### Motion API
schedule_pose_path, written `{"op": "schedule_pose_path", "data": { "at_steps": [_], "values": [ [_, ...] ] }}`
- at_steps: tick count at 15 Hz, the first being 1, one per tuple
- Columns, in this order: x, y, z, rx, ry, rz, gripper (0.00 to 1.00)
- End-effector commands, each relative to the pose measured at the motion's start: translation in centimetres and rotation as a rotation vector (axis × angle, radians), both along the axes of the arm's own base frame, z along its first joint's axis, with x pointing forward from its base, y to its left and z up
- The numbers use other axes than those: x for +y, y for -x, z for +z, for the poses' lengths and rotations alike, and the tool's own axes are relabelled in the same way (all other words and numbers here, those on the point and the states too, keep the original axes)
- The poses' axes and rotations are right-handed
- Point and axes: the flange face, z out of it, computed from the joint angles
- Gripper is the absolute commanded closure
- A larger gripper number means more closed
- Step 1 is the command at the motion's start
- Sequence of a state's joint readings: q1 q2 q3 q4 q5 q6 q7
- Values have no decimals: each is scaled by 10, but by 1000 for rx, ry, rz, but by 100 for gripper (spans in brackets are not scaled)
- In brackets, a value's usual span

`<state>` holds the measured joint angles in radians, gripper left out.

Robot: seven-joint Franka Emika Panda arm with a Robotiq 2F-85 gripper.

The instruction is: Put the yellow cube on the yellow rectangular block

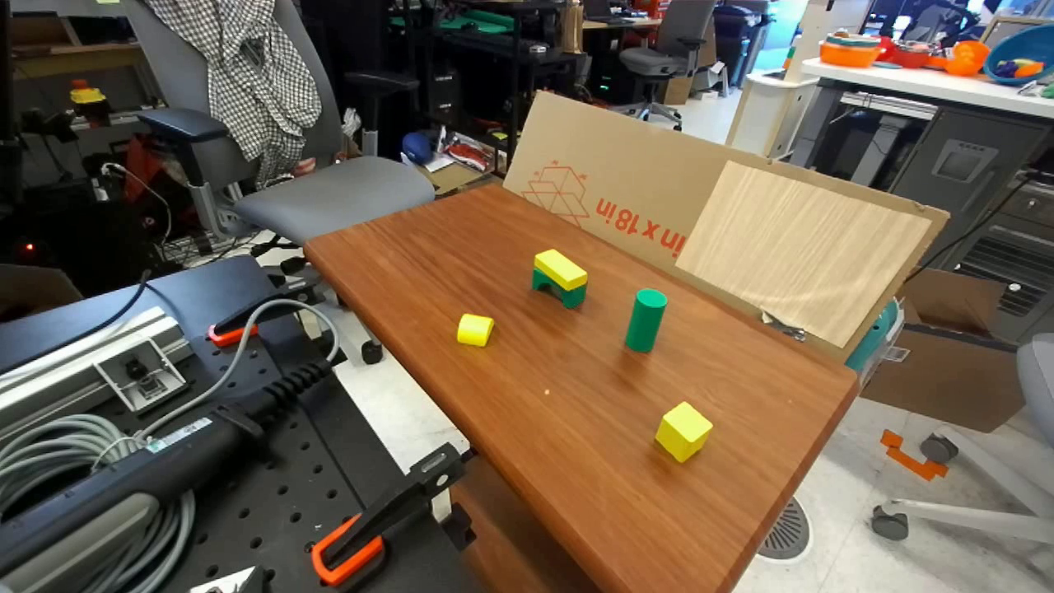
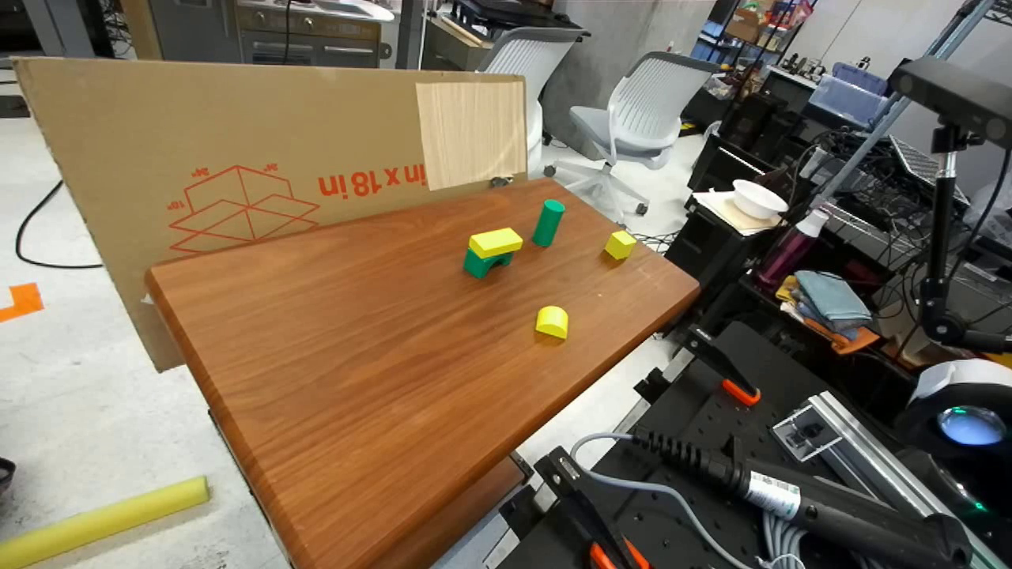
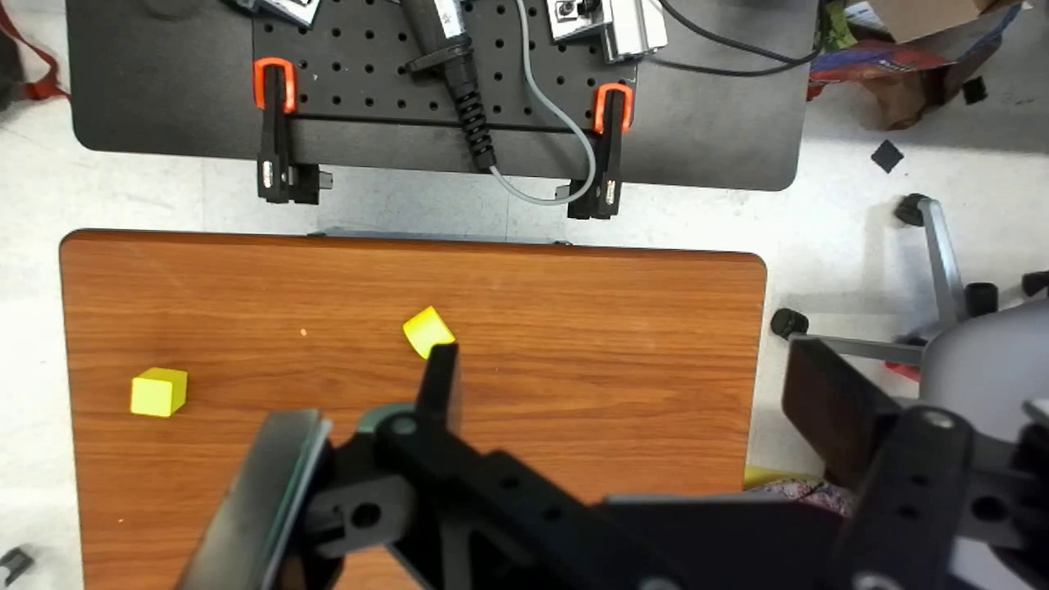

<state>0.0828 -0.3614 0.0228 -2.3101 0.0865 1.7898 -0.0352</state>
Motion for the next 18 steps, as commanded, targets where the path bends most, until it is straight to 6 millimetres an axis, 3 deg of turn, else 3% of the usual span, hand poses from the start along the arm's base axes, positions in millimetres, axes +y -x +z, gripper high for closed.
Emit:
{"op": "schedule_pose_path", "data": {
  "at_steps": [1,8,11,14,18],
  "values": [
    [0,0,0,1,0,0,0],
    [-3,-1,-1,-1,-3,6,0],
    [-12,-12,-8,-17,-10,-36,0],
    [-26,-29,-29,-18,-4,-66,0],
    [-57,-66,-80,-84,20,-190,0]
  ]
}}
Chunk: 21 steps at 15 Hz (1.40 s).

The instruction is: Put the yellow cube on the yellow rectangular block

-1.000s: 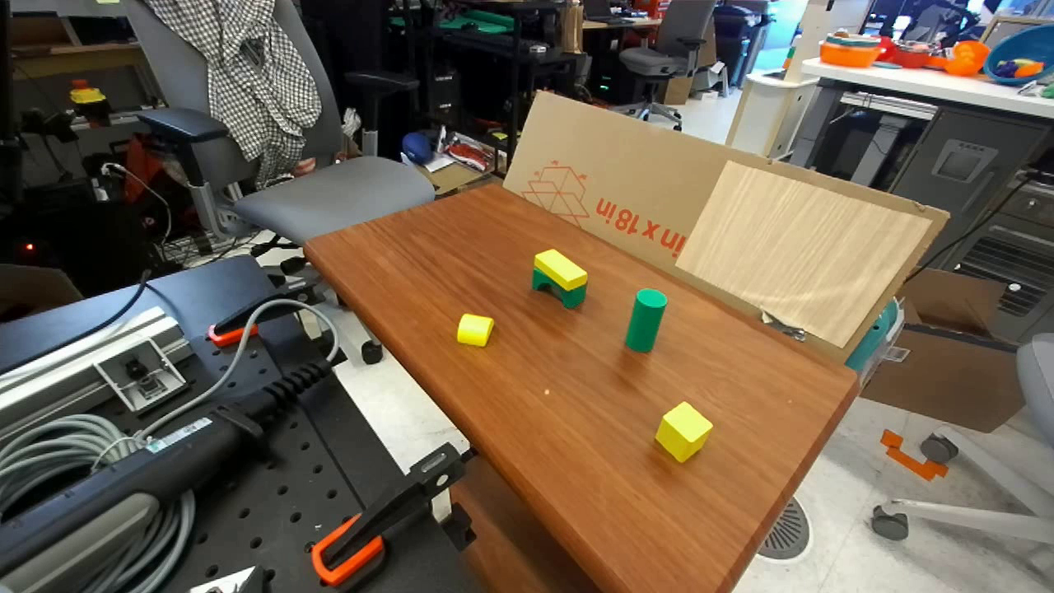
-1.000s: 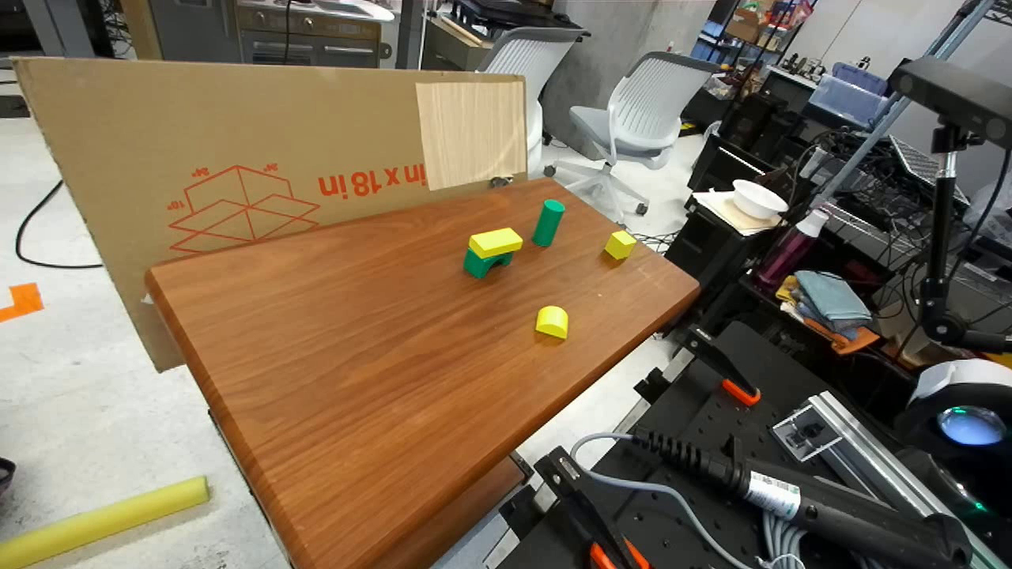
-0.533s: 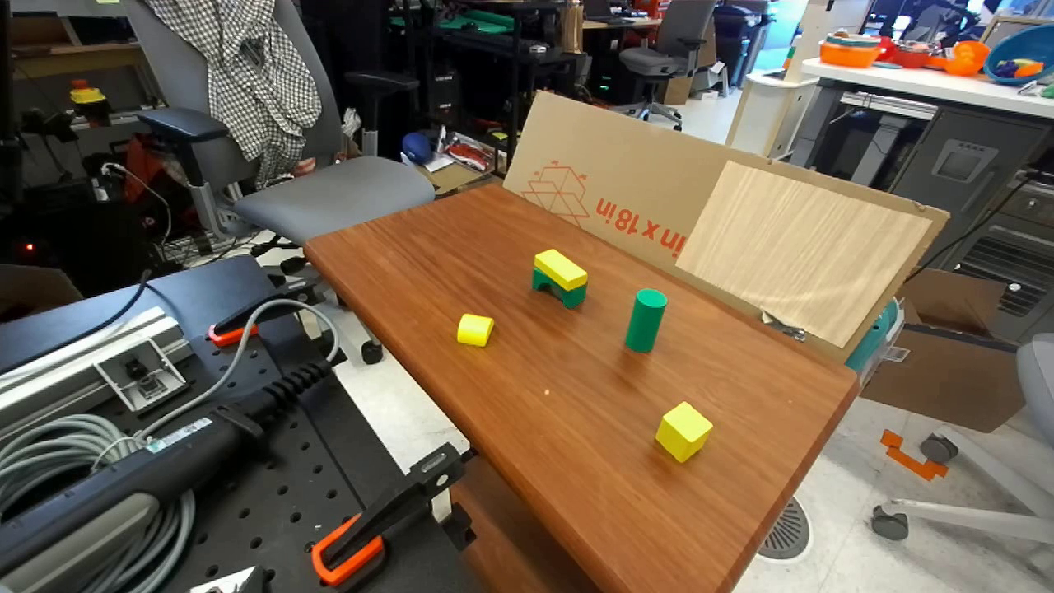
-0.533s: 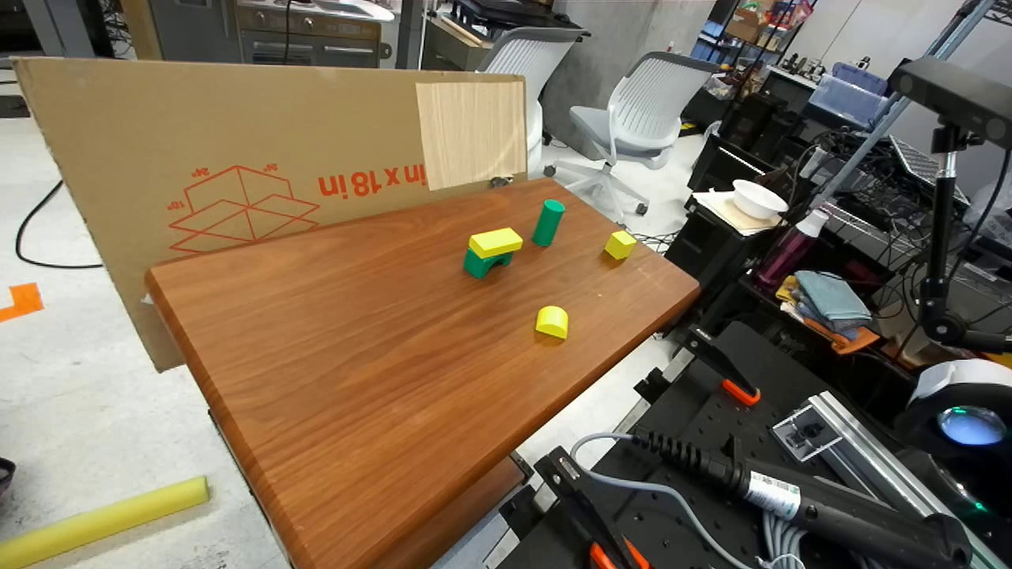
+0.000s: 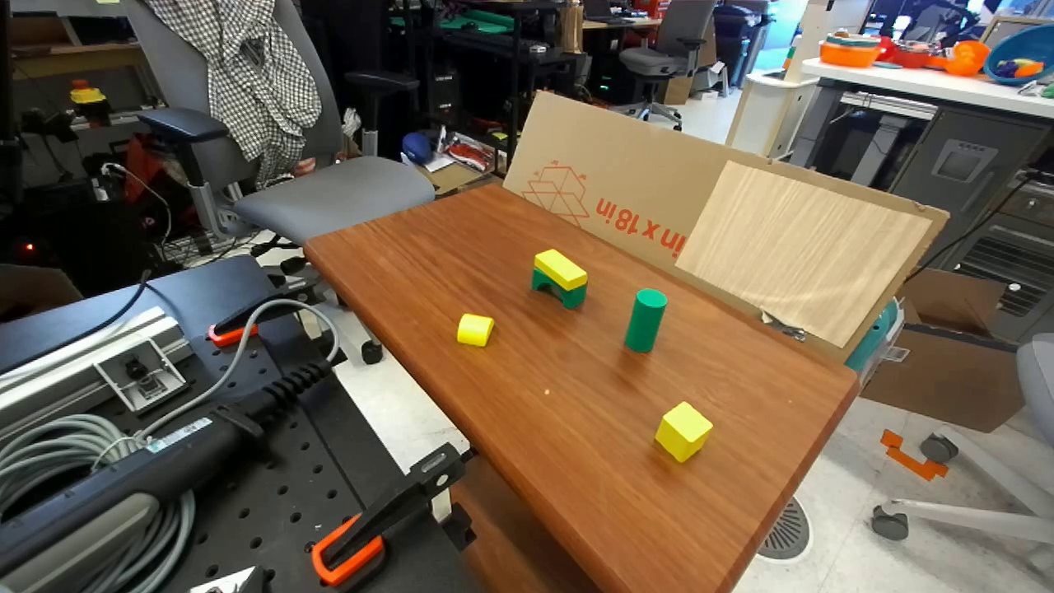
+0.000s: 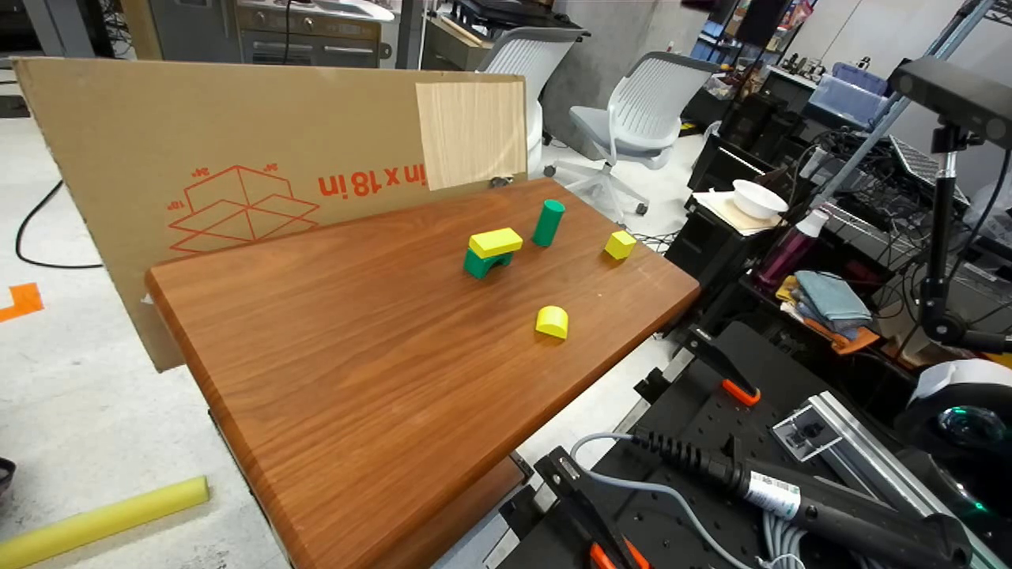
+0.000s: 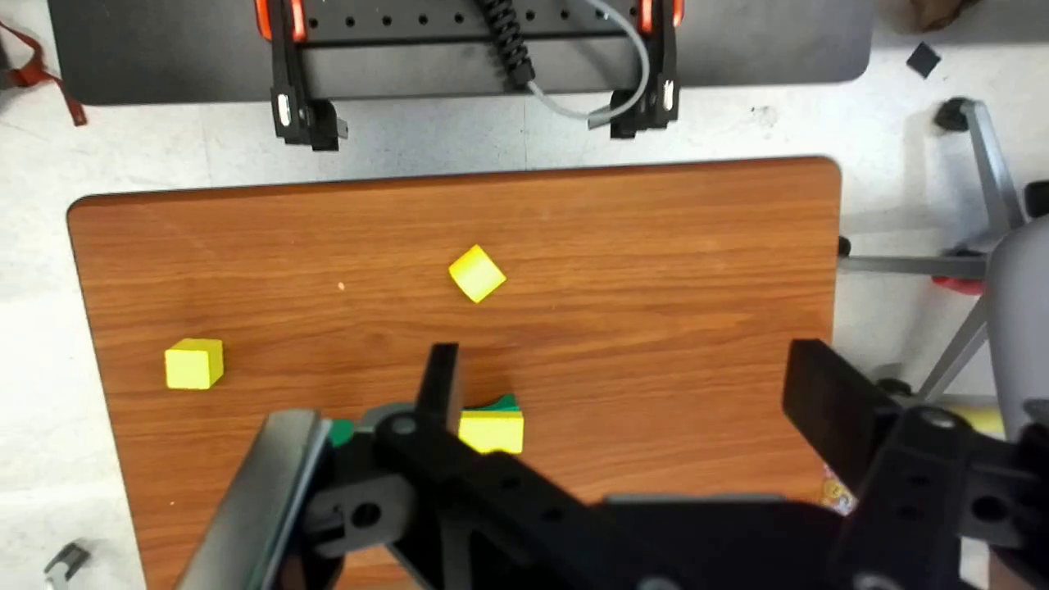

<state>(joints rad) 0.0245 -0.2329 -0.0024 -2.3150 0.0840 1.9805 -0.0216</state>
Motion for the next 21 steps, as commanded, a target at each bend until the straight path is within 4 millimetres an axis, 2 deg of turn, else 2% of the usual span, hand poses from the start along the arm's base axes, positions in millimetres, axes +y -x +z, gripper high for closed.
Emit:
{"op": "schedule_pose_path", "data": {
  "at_steps": [1,4,8,11,15,21],
  "values": [
    [-28,-36,-49,-49,30,-119,0],
    [-57,-56,-94,-62,46,-211,0],
    [-95,-58,-141,-2,41,-220,0],
    [-123,-58,-161,30,61,-203,0],
    [-156,-67,-178,52,94,-175,0],
    [-187,-79,-208,31,108,-205,0]
  ]
}}
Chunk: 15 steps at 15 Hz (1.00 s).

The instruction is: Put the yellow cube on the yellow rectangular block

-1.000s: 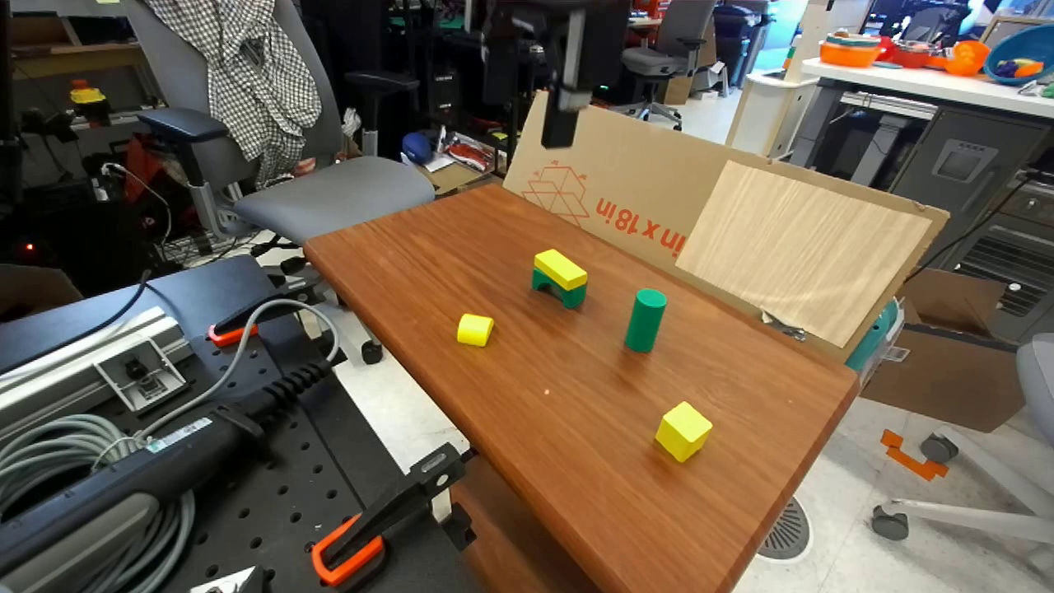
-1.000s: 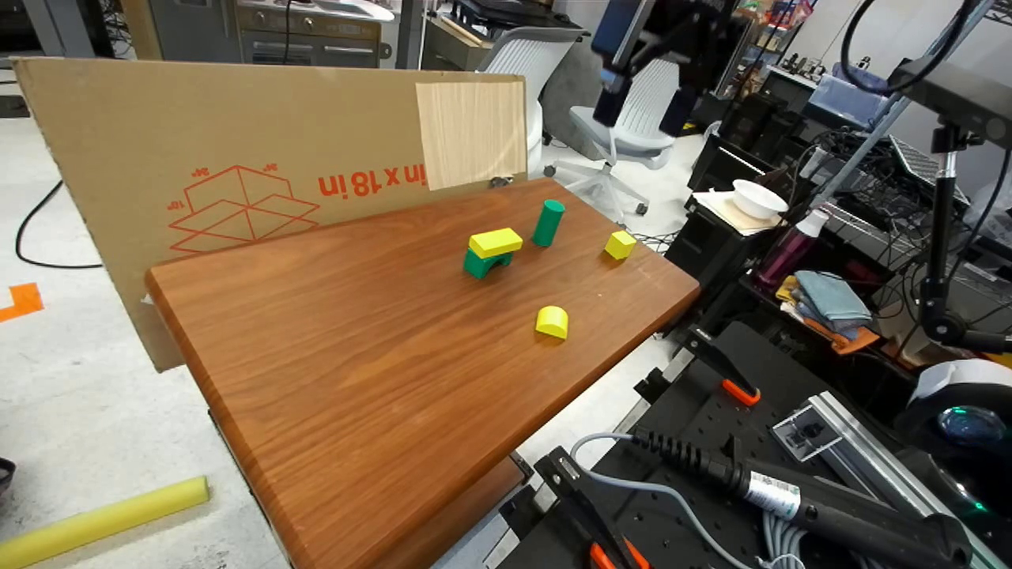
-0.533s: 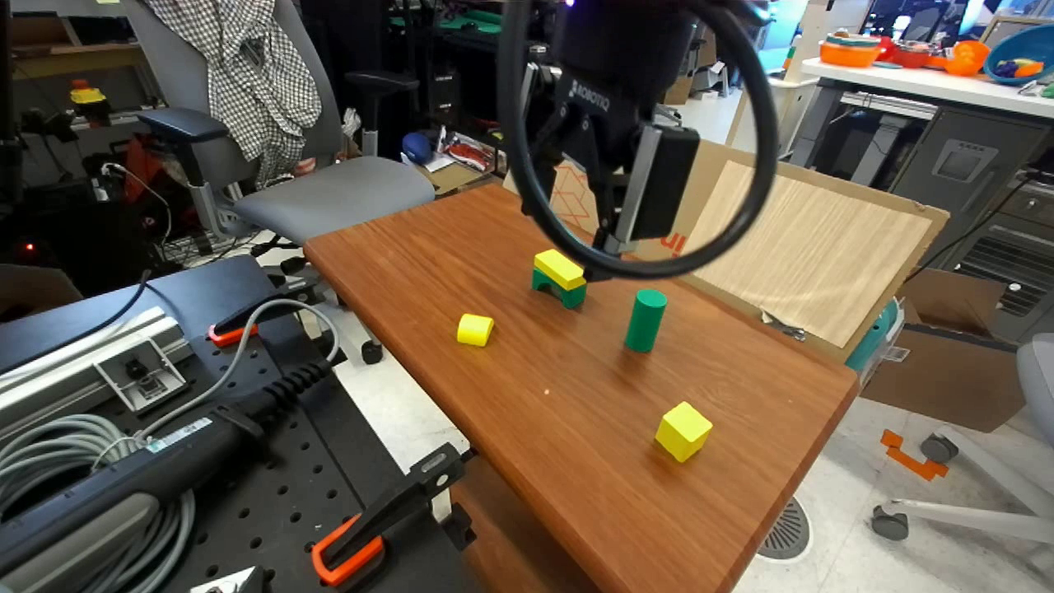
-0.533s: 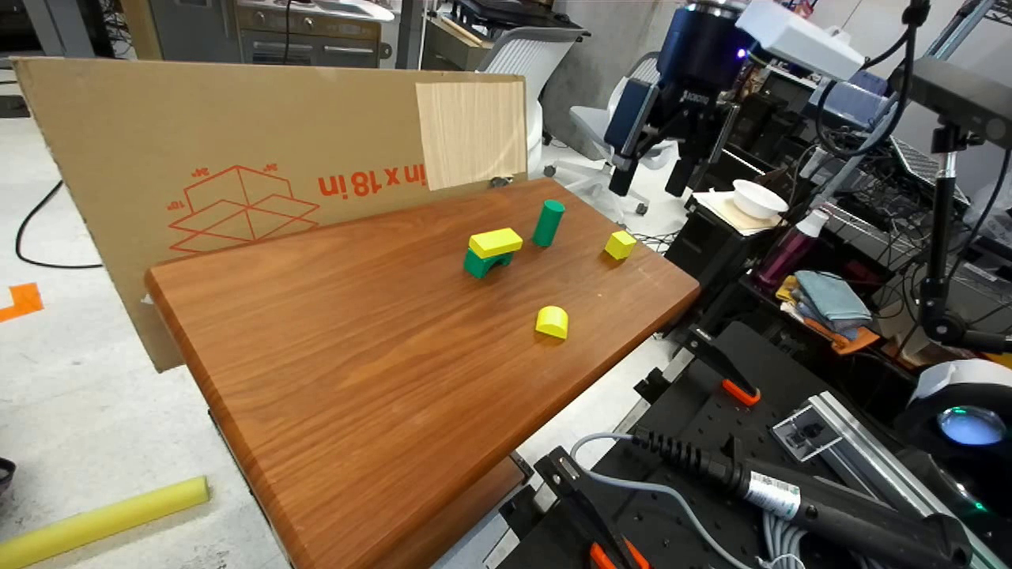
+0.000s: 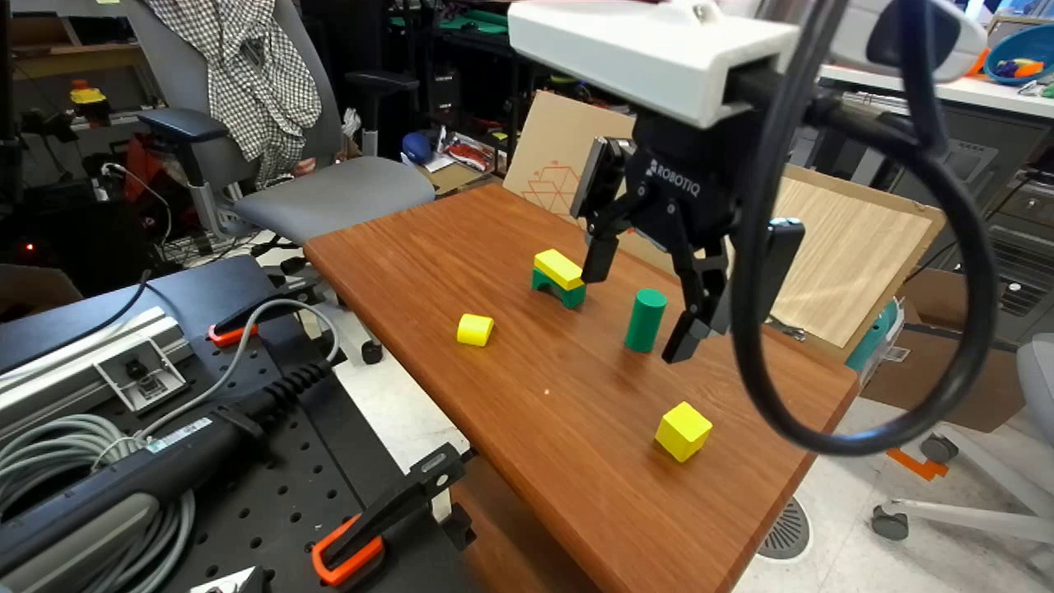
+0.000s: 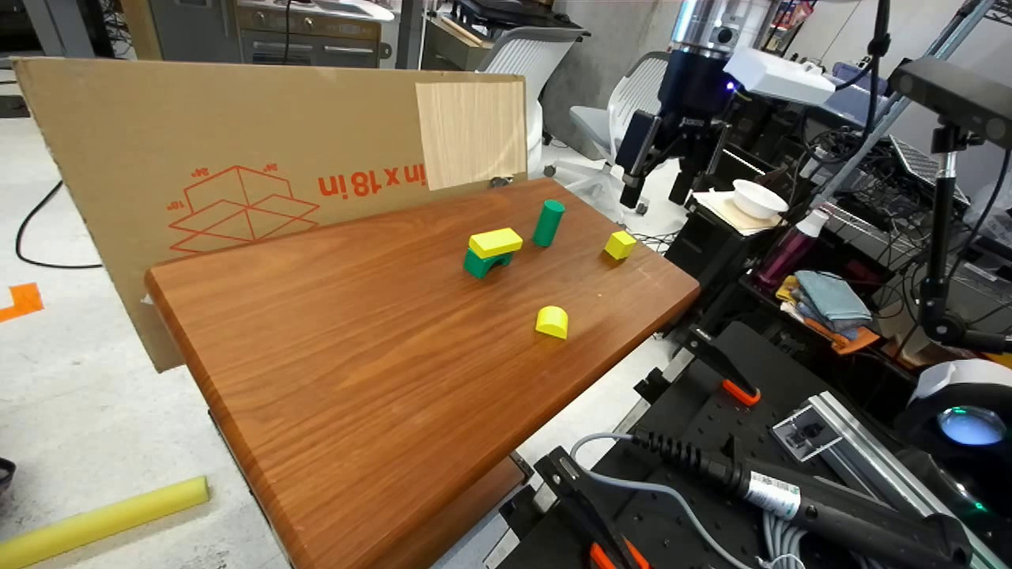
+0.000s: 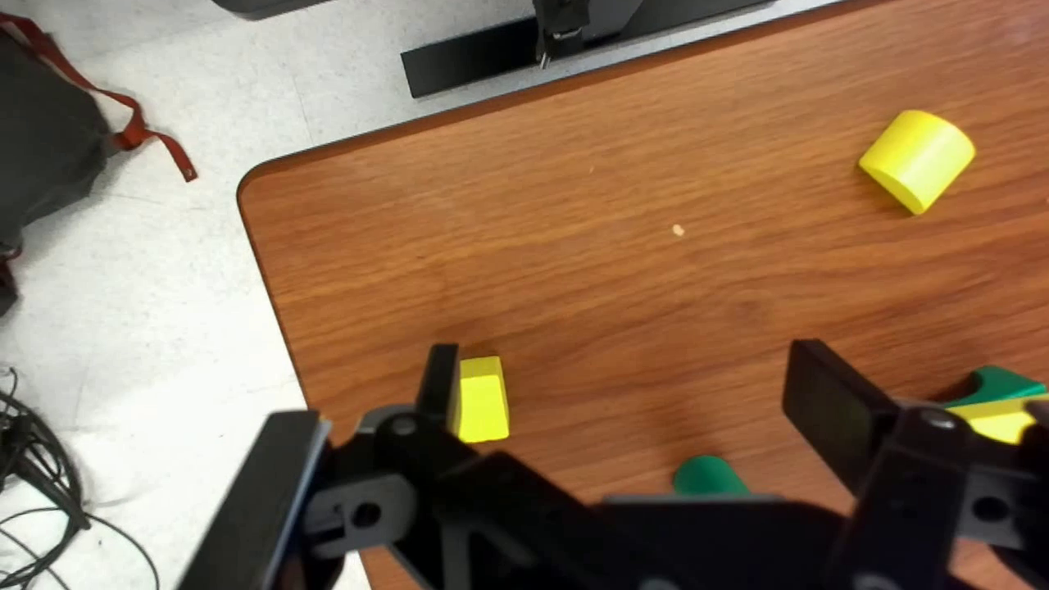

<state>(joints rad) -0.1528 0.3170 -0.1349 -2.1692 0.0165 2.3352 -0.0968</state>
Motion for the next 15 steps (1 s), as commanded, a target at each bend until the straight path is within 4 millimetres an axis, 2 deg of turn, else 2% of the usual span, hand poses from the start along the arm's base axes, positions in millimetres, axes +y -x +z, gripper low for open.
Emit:
{"op": "schedule_pose_path", "data": {
  "at_steps": [1,8,15],
  "values": [
    [-21,-15,-22,-32,31,-11,0],
    [-51,-22,-62,-40,58,-49,0],
    [-55,-37,-80,-19,54,-38,0]
  ]
}}
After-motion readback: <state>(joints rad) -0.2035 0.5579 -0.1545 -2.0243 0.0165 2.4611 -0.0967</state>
